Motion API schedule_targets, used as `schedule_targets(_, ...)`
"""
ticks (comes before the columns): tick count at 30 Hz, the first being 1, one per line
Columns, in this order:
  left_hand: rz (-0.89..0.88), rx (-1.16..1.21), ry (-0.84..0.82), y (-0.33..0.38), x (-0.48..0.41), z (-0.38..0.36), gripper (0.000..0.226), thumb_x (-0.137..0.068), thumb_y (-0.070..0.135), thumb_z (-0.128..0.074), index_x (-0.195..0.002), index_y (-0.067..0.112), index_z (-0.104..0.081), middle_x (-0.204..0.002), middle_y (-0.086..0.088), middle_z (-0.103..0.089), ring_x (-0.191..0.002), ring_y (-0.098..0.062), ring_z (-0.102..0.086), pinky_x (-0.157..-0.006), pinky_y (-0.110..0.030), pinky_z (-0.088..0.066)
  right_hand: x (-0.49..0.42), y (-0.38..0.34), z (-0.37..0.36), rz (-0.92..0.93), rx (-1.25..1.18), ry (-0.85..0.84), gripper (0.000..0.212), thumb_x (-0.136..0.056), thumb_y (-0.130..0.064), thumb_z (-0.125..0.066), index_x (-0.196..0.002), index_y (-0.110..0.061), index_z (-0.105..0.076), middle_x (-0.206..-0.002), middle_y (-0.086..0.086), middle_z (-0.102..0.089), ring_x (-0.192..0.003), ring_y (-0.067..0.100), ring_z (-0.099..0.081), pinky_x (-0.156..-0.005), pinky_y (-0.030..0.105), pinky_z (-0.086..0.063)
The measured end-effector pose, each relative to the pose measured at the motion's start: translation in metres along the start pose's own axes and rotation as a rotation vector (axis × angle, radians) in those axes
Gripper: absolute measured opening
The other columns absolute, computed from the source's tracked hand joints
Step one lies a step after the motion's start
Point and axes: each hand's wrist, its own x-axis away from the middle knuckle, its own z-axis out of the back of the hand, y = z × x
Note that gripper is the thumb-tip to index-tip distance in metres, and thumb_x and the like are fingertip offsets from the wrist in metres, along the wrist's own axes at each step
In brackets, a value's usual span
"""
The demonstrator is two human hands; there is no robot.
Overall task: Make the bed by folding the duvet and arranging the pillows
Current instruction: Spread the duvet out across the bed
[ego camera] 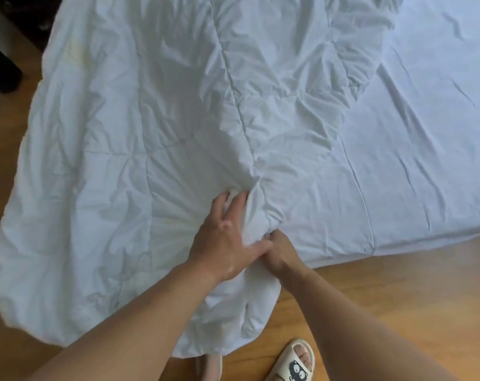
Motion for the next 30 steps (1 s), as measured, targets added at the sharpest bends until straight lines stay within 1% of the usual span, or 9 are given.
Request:
schedule_targets(3,0.014,-0.062,0.22,-0.006,-0.014,0.016,0.043,-0.085,0.046,-0.066,-0.12,0.026,-0.051,-0.118,-0.005,-0.061,-0.107,-0.034,-0.061,-0.083,-0.041,-0.052,0.008,-0.007,0.007,0.071,0.072,0.003,0.041,-0.077,-0.061,-0.067,-0.092,-0.024,-0.072,-0.091,-0.009,-0.075,-0.088,0.011,-0.07,-0.08,0.037,-0.057)
schedule_targets(5,0.102,-0.043,0.294,-0.012,-0.025,0.029,0.033,-0.09,0.042,-0.065,-0.113,0.021,-0.055,-0.106,-0.008,-0.066,-0.098,-0.037,-0.062,-0.073,-0.037,-0.046,0.016,-0.005,0.031,0.133,0.161,0.104,0.04,-0.078,-0.062,-0.069,-0.089,-0.023,-0.069,-0.086,-0.007,-0.073,-0.081,0.009,-0.068,-0.072,0.034,-0.054)
schedule_targets(9,0.226,-0.062,0.32,-0.02,-0.031,0.037,0.029,-0.092,0.043,-0.062,-0.106,0.02,-0.052,-0.106,-0.008,-0.065,-0.097,-0.038,-0.06,-0.071,-0.037,-0.04,0.063,0.056,0.069,0.042,0.208,0.219,0.022,-0.085,-0.048,-0.072,-0.089,-0.026,-0.07,-0.083,-0.008,-0.074,-0.081,0.009,-0.069,-0.073,0.036,-0.055)
schedule_targets(12,0.297,-0.072,0.238,-0.022,-0.026,0.013,0.03,-0.095,0.043,-0.058,-0.11,0.019,-0.049,-0.114,-0.008,-0.06,-0.105,-0.038,-0.059,-0.073,-0.037,-0.039,0.097,0.102,0.072,-0.07,0.296,0.095,0.015,-0.083,-0.049,-0.075,-0.094,-0.039,-0.073,-0.089,-0.016,-0.075,-0.091,0.004,-0.07,-0.084,0.036,-0.054)
schedule_targets(16,0.329,-0.002,0.162,-0.016,-0.027,-0.011,0.031,-0.099,0.037,-0.052,-0.12,0.016,-0.042,-0.122,-0.012,-0.055,-0.109,-0.04,-0.057,-0.082,-0.045,-0.048,0.062,0.062,0.086,-0.041,0.086,-0.005,0.045,-0.072,-0.051,-0.083,-0.111,-0.031,-0.07,-0.103,-0.015,-0.075,-0.097,0.004,-0.071,-0.089,0.039,-0.057)
schedule_targets(19,0.344,0.053,0.144,-0.021,-0.034,-0.015,0.03,-0.098,0.036,-0.052,-0.117,0.015,-0.042,-0.12,-0.016,-0.058,-0.105,-0.04,-0.058,-0.086,-0.047,-0.05,0.014,0.01,0.085,0.057,0.029,0.002,0.035,-0.068,-0.025,-0.084,-0.1,-0.021,-0.072,-0.099,0.001,-0.075,-0.099,0.023,-0.071,-0.084,0.039,-0.057)
schedule_targets(22,0.339,0.049,0.146,-0.024,-0.034,-0.016,0.038,-0.097,0.038,-0.054,-0.13,0.025,-0.04,-0.122,-0.013,-0.057,-0.106,-0.038,-0.059,-0.089,-0.05,-0.051,-0.003,-0.008,0.074,0.007,0.17,-0.002,0.034,-0.059,-0.037,-0.082,-0.09,-0.025,-0.074,-0.093,-0.006,-0.075,-0.094,0.02,-0.069,-0.087,0.045,-0.057)
schedule_targets(27,0.257,-0.075,0.086,-0.022,-0.039,-0.015,0.023,-0.099,0.039,-0.053,-0.114,0.022,-0.049,-0.109,-0.009,-0.058,-0.101,-0.037,-0.06,-0.087,-0.047,-0.052,0.055,0.032,0.117,0.032,0.128,0.243,0.019,-0.078,-0.036,-0.081,-0.079,-0.021,-0.07,-0.075,-0.005,-0.072,-0.072,0.015,-0.068,-0.065,0.036,-0.05)
schedule_targets(30,0.254,-0.121,0.017,-0.017,-0.048,-0.019,0.025,-0.099,0.038,-0.054,-0.117,0.021,-0.052,-0.109,-0.008,-0.058,-0.102,-0.035,-0.059,-0.086,-0.045,-0.051,0.1,0.09,0.143,-0.127,0.004,0.329,0.012,-0.076,-0.021,-0.087,-0.079,-0.025,-0.075,-0.071,-0.002,-0.073,-0.079,0.021,-0.069,-0.061,0.028,-0.047)
